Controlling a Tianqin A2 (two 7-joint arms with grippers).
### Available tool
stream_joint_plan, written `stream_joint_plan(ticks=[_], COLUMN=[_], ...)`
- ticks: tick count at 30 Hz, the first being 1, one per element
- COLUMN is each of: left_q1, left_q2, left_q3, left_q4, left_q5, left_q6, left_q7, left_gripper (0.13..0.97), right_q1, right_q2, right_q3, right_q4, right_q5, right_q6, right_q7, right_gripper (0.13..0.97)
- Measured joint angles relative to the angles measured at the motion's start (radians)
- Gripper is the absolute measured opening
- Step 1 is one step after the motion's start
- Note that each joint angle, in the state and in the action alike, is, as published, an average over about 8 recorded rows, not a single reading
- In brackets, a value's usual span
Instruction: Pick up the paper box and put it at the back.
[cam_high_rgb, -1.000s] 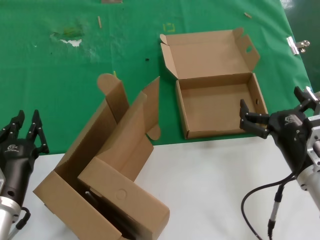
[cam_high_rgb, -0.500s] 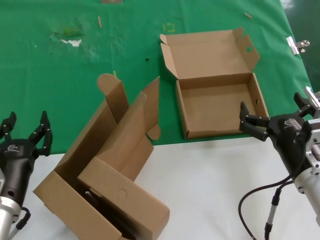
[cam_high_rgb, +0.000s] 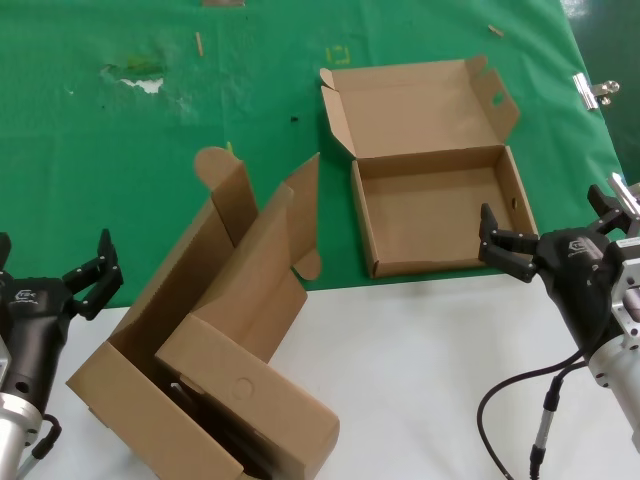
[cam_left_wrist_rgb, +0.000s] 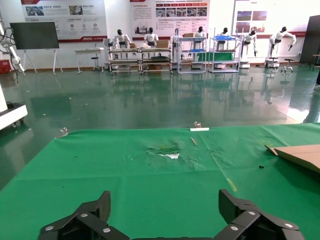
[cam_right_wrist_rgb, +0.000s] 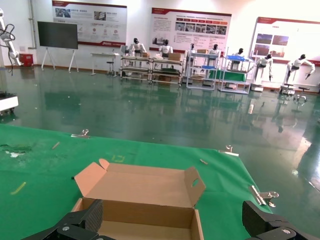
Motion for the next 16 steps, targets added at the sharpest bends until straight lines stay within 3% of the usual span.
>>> stream_joint_plan(ticks=[4, 13, 16], left_q1=[0.000, 0.000, 0.000], left_q2=[0.000, 0.000, 0.000], left_q3=[0.000, 0.000, 0.000], left_q4=[0.000, 0.000, 0.000], left_q5=[0.000, 0.000, 0.000], left_q6=[0.000, 0.000, 0.000], left_q7=[0.000, 0.000, 0.000], left_gripper=[0.734, 0.876, 0.876], right_q1=[0.000, 0.000, 0.000], right_q2=[0.000, 0.000, 0.000], right_q3=[0.000, 0.000, 0.000], right_q4=[0.000, 0.000, 0.000], right_q5=[0.000, 0.000, 0.000], right_q6=[0.000, 0.000, 0.000], right_q7=[0.000, 0.000, 0.000], right_gripper=[0.966, 0.966, 0.966])
